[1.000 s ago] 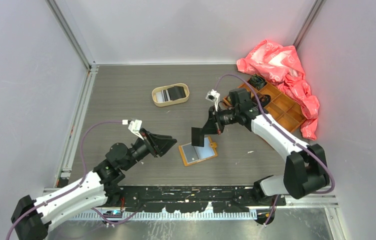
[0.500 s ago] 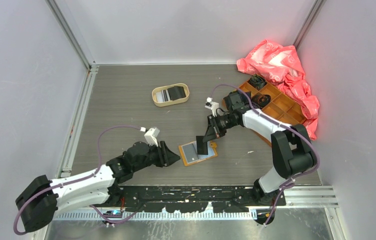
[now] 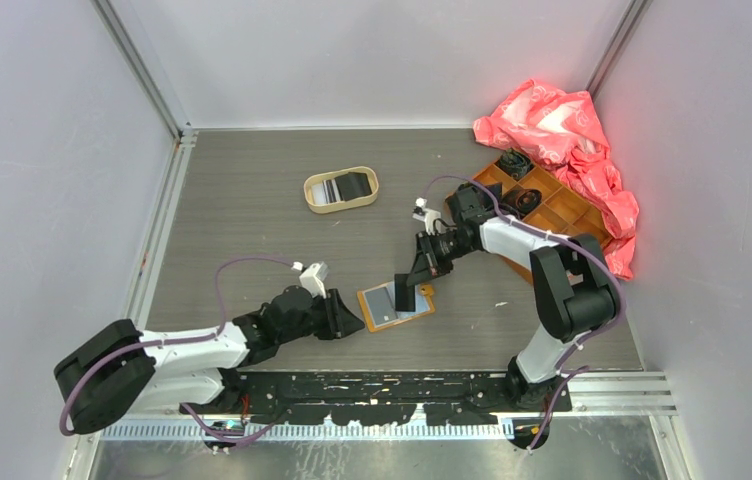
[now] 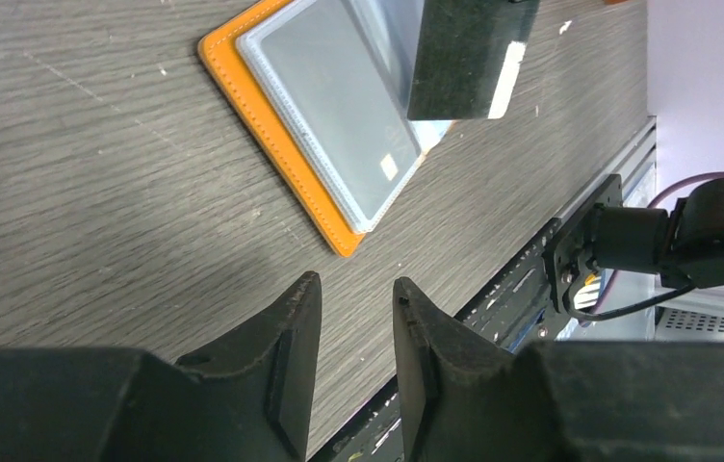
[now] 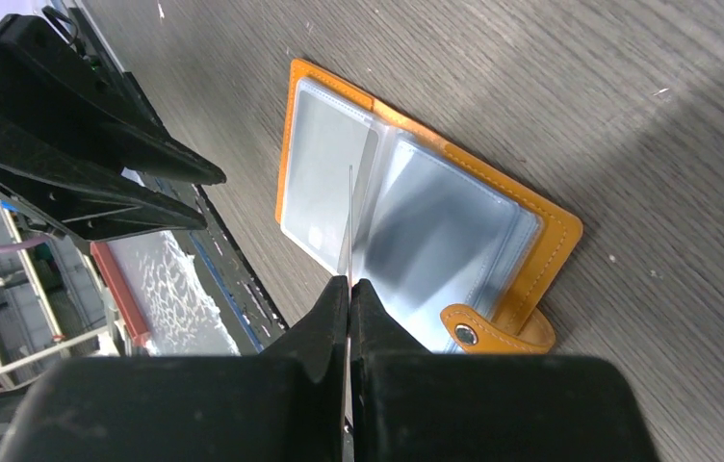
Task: Put the credit cards into the card holder
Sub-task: Insert the credit card into the card holder.
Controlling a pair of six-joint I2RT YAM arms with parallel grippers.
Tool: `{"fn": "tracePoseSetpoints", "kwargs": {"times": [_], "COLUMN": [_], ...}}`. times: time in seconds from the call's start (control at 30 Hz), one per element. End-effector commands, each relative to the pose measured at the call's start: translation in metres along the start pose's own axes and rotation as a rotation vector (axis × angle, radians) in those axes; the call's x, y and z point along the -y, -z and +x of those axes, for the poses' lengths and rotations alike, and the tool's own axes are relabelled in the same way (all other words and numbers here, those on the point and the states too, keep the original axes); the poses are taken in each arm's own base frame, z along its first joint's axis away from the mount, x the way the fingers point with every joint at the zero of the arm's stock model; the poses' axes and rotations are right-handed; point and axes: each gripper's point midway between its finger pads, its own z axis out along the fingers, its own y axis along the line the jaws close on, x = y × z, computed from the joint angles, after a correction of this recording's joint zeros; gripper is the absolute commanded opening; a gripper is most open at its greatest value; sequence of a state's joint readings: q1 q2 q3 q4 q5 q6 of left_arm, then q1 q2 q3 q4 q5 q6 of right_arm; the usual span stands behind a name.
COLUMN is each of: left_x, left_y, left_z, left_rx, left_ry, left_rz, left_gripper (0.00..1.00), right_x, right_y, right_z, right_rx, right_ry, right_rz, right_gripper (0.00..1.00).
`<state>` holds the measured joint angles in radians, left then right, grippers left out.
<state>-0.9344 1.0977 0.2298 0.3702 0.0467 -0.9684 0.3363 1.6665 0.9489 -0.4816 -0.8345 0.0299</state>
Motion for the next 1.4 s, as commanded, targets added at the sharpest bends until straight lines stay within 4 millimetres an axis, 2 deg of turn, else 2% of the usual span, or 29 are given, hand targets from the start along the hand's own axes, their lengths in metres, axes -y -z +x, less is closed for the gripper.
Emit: {"fn": "tracePoseSetpoints", "kwargs": {"times": [0.0, 0.5, 0.83, 1.1, 1.37], "left_x": [0.016, 0.003, -0.004, -0.018, -0.017], "left_y": [-0.006, -0.018, -0.03, -0.031, -0.038], "left_z": [-0.014, -0.008, -0.016, -0.024, -0.021], "left_rx": [0.054, 0.024, 0.023, 0.011, -0.049], "left_ry": [0.034, 0.085, 0.091, 0.087, 0.09], "left_rz": [0.046, -0.03, -0.087, -0.163, -0.157], "left_gripper": [0.35, 0.38, 0.38, 0.38, 0.37], "right_x": [-0.006, -0.001, 0.011, 0.01, 0.016], "right_y": [-0.001, -0.013, -0.019, -0.025, -0.031], "right_z": [-0.014, -0.009, 0.003, 0.007, 0.01], "right_rx": [0.025, 0.005, -0.017, -0.016, -0.038], "right_ry": [-0.016, -0.106, -0.24, -0.288, -0.327], "right_rz": [-0.039, -0.074, -0.105, -0.153, -0.16], "right_gripper": [0.01, 0.01, 0.01, 0.01, 0.01]}}
